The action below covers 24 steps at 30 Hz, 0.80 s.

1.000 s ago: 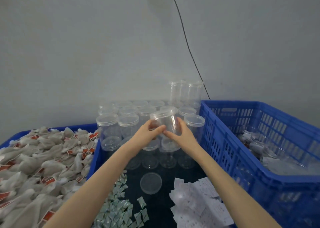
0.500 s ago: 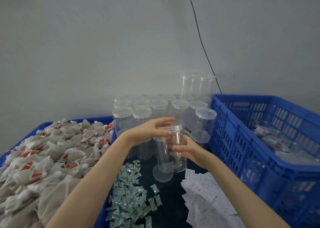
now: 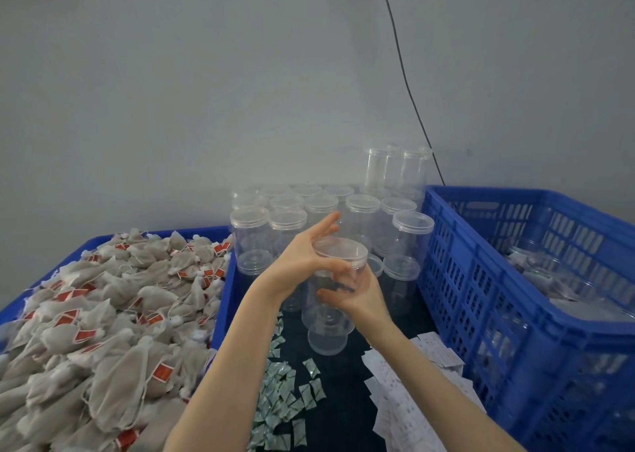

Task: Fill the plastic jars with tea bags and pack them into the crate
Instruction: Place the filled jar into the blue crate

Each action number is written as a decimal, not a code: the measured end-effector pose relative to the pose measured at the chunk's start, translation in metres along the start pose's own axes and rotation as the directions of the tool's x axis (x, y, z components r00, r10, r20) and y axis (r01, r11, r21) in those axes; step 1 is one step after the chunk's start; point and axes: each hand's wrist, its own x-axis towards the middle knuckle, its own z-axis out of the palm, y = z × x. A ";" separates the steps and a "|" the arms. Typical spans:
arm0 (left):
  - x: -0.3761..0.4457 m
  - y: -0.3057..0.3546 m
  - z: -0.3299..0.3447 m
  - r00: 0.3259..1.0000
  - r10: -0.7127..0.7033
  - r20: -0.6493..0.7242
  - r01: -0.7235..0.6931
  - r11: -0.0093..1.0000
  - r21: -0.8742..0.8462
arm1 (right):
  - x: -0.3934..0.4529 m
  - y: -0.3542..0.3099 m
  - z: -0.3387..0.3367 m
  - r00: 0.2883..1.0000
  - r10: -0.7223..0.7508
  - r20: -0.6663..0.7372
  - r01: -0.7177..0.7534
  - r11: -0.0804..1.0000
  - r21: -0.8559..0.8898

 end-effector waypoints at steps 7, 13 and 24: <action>-0.012 -0.010 0.081 0.783 -0.060 -0.619 0.197 0.968 0.156 | -0.006 0.022 0.015 0.944 -0.044 -0.328 -0.052 0.959 -0.278; -0.023 -0.026 0.043 0.979 -0.018 -0.201 0.043 0.991 0.123 | -0.012 0.031 -0.021 0.975 0.141 -0.169 -0.143 0.990 0.004; -0.013 -0.022 0.030 0.972 -0.101 -0.212 0.150 0.962 0.229 | -0.017 0.023 0.003 0.987 0.129 -0.095 -0.143 0.977 -0.159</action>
